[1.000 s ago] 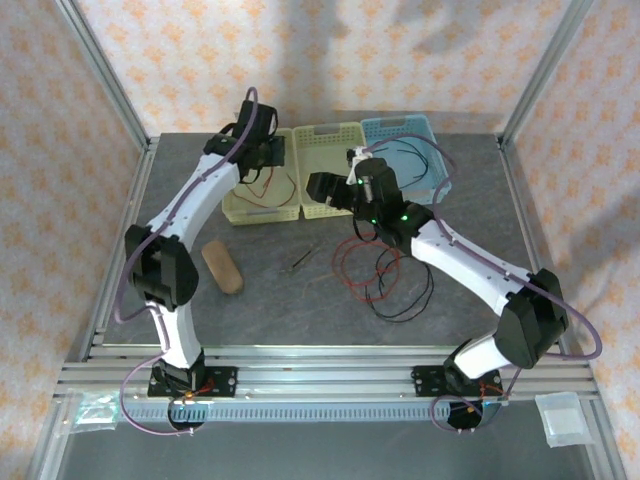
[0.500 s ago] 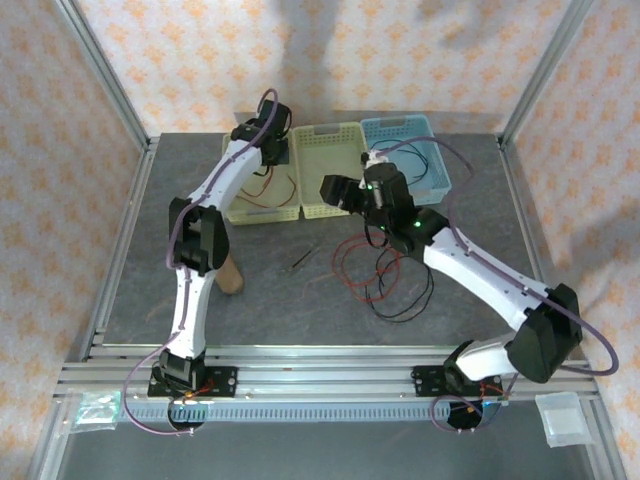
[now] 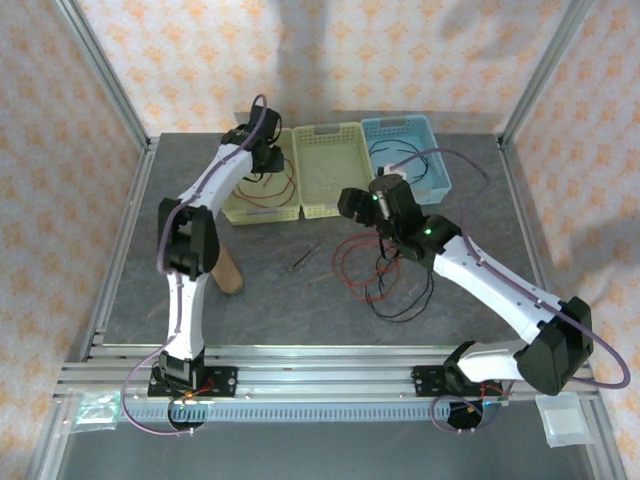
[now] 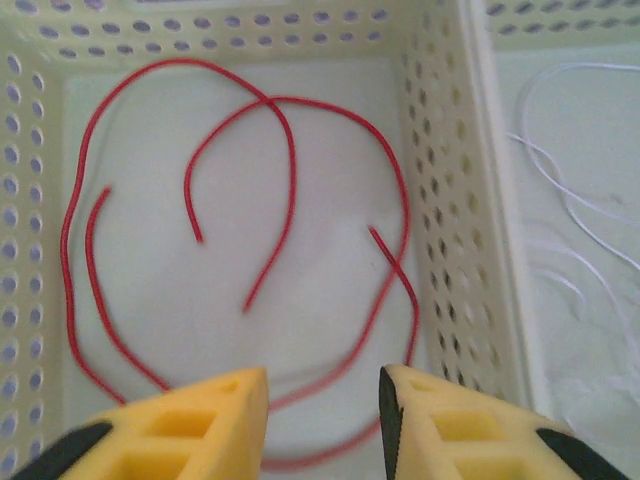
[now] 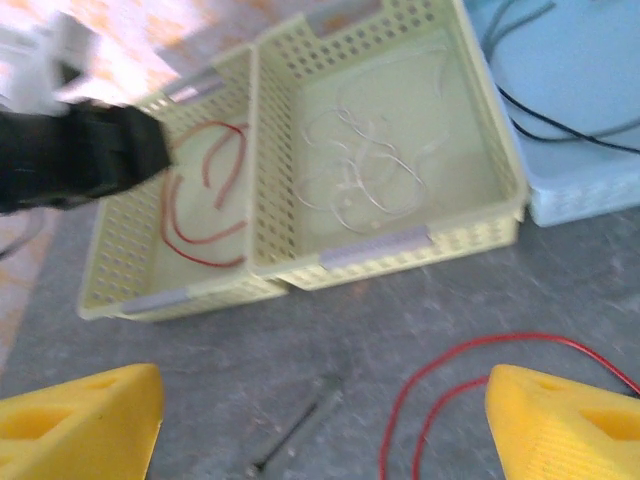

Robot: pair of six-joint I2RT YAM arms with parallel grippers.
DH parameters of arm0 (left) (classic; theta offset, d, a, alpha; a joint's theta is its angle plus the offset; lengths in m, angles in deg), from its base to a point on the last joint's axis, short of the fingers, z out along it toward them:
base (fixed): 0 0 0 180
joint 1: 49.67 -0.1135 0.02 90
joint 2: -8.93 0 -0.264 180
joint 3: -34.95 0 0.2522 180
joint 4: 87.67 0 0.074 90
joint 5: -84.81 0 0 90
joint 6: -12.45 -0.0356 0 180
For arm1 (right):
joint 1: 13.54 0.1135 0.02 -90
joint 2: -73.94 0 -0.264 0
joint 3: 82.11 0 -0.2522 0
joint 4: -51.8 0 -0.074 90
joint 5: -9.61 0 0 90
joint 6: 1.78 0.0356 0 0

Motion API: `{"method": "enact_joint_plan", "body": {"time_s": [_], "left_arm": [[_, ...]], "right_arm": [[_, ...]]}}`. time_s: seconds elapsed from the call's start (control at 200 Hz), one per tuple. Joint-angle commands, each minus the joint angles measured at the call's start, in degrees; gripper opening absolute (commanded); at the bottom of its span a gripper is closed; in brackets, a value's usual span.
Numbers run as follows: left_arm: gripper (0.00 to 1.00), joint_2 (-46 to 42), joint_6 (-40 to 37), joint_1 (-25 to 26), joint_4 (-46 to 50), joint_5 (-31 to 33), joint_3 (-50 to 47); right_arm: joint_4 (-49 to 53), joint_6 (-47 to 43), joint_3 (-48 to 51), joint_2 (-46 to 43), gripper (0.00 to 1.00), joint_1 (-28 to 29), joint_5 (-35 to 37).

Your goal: Untangle the cables

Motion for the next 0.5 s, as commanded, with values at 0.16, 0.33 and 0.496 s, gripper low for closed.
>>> {"method": "enact_joint_plan", "body": {"time_s": [0.16,0.33,0.496], "left_arm": [[0.37,-21.04,1.58,4.80,-17.73,-8.91,-22.98],[0.36,-25.70,2.33,11.98,-19.30,-6.90,-31.65],[0.36,-30.02,9.39,16.46,-28.00,-10.35,-42.52]], "right_arm": [[14.49,3.53,-0.52,4.67,0.78,-1.89,-1.99],[17.46,3.53,-1.92,9.15,0.61,-2.16,-5.59],[17.16,4.70,-1.97,15.27,0.49,-1.54,-8.13]]}}
